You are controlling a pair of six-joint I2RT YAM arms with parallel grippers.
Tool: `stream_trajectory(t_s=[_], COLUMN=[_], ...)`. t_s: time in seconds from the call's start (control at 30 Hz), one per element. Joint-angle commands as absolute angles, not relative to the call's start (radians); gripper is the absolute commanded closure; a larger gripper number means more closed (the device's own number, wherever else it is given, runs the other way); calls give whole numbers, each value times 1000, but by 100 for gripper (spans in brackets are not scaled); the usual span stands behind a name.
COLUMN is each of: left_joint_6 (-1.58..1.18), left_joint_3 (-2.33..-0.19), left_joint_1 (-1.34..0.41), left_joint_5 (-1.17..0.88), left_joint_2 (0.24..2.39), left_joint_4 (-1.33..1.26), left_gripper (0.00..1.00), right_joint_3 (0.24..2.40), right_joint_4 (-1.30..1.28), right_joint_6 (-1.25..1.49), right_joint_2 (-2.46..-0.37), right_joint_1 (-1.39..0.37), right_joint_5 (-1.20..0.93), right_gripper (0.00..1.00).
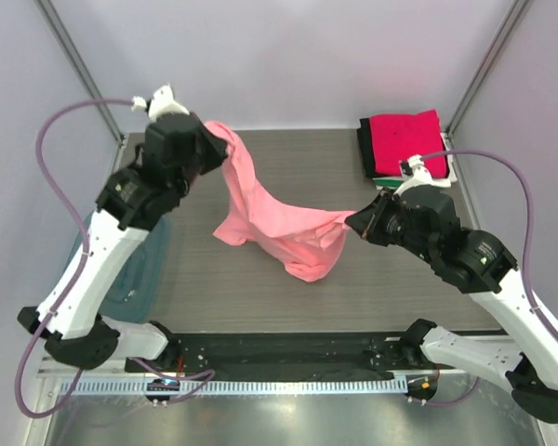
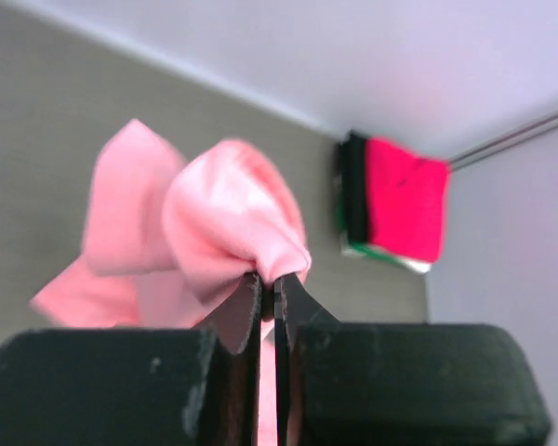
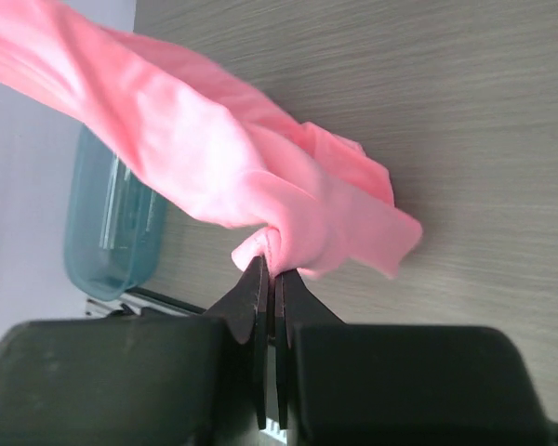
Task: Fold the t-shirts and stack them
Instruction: Flatten the tshirt out
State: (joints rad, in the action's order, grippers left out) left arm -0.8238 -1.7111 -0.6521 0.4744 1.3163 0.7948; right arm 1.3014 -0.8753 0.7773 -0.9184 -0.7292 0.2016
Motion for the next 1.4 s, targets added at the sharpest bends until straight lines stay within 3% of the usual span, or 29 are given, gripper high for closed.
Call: stream_trajectory(t_s=[0.0,0.23,0.33,0.37,0.43,0.53,0.8,1.07,1.23,1.27,1.3,1.37], left_joint_6=[-680,-649,-696,-709,-703,-678,-632,-776,-799,-786,-776,-755], left_joint_3=[-1983,-2791,-2601,-2476,-2415,-2317,-1924,-1251,-1103,-1094,-1094,-1091], left_joint_1=[-653,-738,-750,-761,-770,-776,-770,-743,-617,-582,-565,-528], left_joint_5=[379,19,-104,-103,-39,-8,305,333,255,255,255,262], left_joint_2=[1603,2331,2347,2341,2327,2260,1871,1523,1436,1425,1417,1393], left_joint_4=[906,1117,985,967,974,999,1026,813,716,715,712,710], left_gripper=[100,96,70,56,47,44,43,36,38,38,38,39], right_joint_3=[1279,1210,1164,1148,1128,1083,1069,1097,990,950,909,815], right_joint_4=[-889,-1020,-1012,-1009,-1000,-954,-839,-838,-960,-972,-991,-1009], right_joint_6=[900,1071,1111,1115,1114,1112,1083,1037,1109,1130,1169,1199], right_joint_2=[-853,-677,-634,-632,-641,-652,-703,-709,-597,-562,-486,-425], right_joint_1=[-727,-727,-727,-727,-726,-727,-727,-727,-727,-727,-727,-727], right_joint_5=[211,459,448,424,393,345,276,299,337,331,322,301], right_gripper=[99,99,99,99,99,99,99,99,99,93,78,41])
